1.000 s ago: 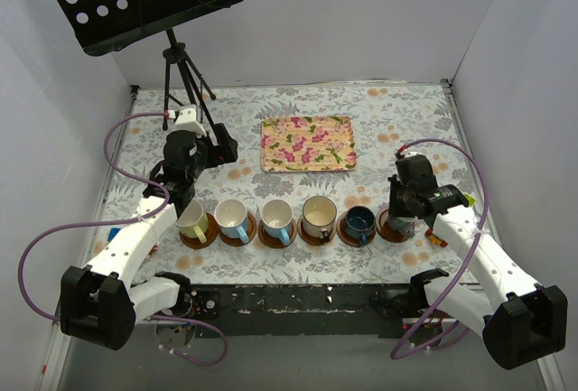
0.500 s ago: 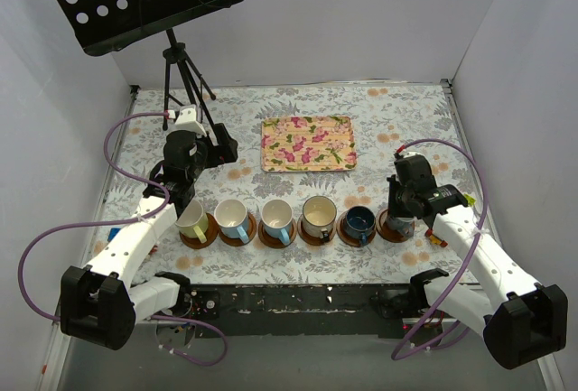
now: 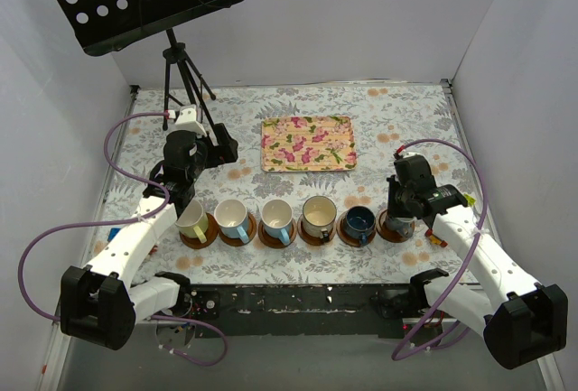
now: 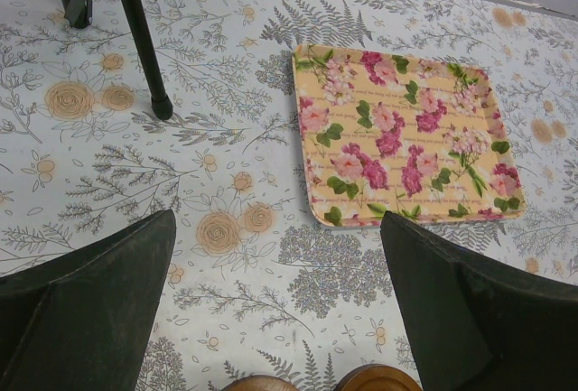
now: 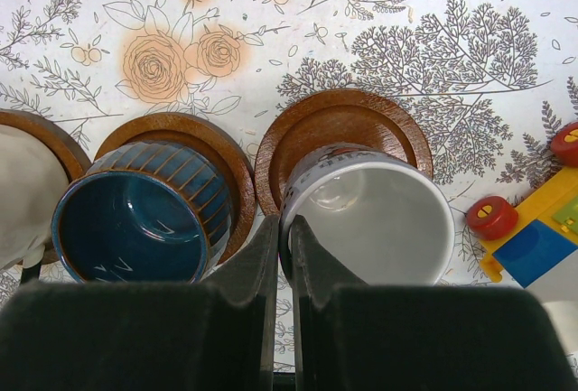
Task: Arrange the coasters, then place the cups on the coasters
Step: Place the cup on the coaster.
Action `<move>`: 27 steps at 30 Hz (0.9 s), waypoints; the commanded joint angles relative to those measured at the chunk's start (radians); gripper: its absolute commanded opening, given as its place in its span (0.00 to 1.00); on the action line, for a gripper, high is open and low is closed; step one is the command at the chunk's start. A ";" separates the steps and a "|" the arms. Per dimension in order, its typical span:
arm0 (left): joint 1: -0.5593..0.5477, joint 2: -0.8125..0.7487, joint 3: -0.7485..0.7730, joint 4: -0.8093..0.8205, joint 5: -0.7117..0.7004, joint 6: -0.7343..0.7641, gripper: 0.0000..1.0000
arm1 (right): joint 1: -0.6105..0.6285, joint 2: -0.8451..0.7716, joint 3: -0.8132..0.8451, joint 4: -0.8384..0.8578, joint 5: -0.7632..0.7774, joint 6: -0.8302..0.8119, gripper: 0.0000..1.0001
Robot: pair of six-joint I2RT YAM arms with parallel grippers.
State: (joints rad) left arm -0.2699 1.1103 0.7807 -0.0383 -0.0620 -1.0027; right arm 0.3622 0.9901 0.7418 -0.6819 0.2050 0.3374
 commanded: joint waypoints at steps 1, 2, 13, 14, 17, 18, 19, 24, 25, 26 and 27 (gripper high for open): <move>0.005 -0.010 0.034 -0.003 0.011 0.001 0.98 | 0.007 -0.002 0.008 0.021 0.017 -0.001 0.01; 0.005 -0.010 0.034 -0.003 0.010 0.003 0.98 | 0.007 -0.001 0.010 0.021 0.017 -0.003 0.01; 0.003 -0.010 0.032 -0.003 0.013 0.003 0.98 | 0.027 0.015 0.013 0.021 0.042 0.000 0.01; 0.003 -0.012 0.032 -0.003 0.011 0.003 0.98 | 0.030 0.016 0.011 0.022 0.046 0.002 0.01; 0.005 -0.012 0.032 -0.003 0.010 0.003 0.98 | 0.037 0.019 0.011 0.021 0.062 0.009 0.01; 0.003 -0.013 0.032 -0.003 0.010 0.003 0.98 | 0.040 0.019 0.011 0.018 0.069 0.012 0.01; 0.005 -0.012 0.032 -0.003 0.011 0.003 0.98 | 0.044 0.024 0.013 0.016 0.077 0.015 0.01; 0.003 -0.012 0.031 -0.003 0.011 0.003 0.98 | 0.061 0.039 0.016 0.013 0.108 0.032 0.01; 0.005 -0.012 0.032 -0.002 0.010 0.003 0.98 | 0.064 0.041 0.016 0.013 0.111 0.032 0.01; 0.005 -0.012 0.032 -0.002 0.010 0.003 0.98 | 0.064 0.041 0.016 0.012 0.114 0.032 0.01; 0.005 -0.012 0.032 -0.003 0.010 0.003 0.98 | 0.066 0.041 0.014 0.015 0.117 0.032 0.01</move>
State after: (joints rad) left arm -0.2699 1.1103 0.7807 -0.0383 -0.0616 -1.0027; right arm 0.4229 1.0176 0.7437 -0.6754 0.2672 0.3561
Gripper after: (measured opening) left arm 0.981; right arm 0.129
